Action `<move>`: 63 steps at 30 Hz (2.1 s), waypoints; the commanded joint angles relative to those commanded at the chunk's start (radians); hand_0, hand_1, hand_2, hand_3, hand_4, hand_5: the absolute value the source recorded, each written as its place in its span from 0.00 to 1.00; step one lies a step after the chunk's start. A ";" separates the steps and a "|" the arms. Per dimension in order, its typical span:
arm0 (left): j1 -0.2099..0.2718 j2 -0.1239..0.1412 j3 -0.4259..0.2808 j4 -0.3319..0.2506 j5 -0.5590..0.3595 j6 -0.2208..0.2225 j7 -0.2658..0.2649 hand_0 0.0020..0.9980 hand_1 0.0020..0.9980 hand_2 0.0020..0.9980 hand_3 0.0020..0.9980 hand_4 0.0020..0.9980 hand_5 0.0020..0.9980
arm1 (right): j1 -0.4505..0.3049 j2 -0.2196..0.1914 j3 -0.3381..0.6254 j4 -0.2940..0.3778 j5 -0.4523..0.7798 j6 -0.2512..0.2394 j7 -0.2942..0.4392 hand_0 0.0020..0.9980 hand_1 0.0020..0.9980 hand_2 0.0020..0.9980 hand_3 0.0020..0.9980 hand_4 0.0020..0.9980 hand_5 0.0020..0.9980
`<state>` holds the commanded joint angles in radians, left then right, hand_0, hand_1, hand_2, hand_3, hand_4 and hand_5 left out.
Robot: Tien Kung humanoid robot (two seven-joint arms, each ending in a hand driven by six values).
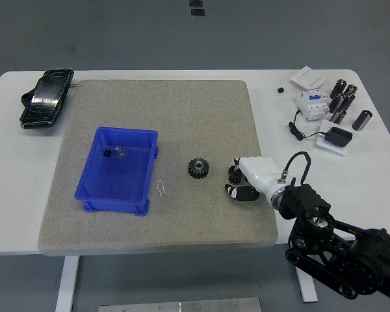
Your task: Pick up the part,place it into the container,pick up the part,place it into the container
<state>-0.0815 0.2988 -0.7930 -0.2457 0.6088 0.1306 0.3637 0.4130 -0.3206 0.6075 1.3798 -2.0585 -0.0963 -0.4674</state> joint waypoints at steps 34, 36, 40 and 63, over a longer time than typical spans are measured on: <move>0.002 -0.002 0.011 0.000 -0.020 0.005 -0.008 0.68 0.64 0.60 0.58 0.63 0.27 | 0.041 -0.014 -0.036 -0.010 -0.009 -0.052 0.023 0.30 0.47 0.43 0.62 0.54 0.00; 0.002 -0.003 0.009 0.000 -0.018 0.005 -0.007 0.68 0.64 0.60 0.58 0.63 0.27 | 0.055 -0.019 -0.046 0.007 -0.002 -0.055 0.024 0.30 0.47 0.43 0.62 0.54 0.00; 0.004 -0.003 0.003 -0.001 -0.010 0.004 -0.004 0.68 0.64 0.60 0.58 0.63 0.27 | 0.112 -0.008 -0.082 0.064 0.024 -0.069 0.026 0.30 0.47 0.43 0.63 0.54 0.00; 0.011 0.005 -0.025 -0.004 0.034 -0.003 0.015 0.68 0.64 0.60 0.58 0.64 0.28 | 0.384 0.276 -0.385 -0.004 0.002 -0.138 -0.003 0.85 0.87 0.87 0.76 0.58 0.38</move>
<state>-0.0704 0.3033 -0.8183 -0.2496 0.6424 0.1280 0.3787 0.7970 -0.0446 0.2229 1.3763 -2.0568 -0.2339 -0.4708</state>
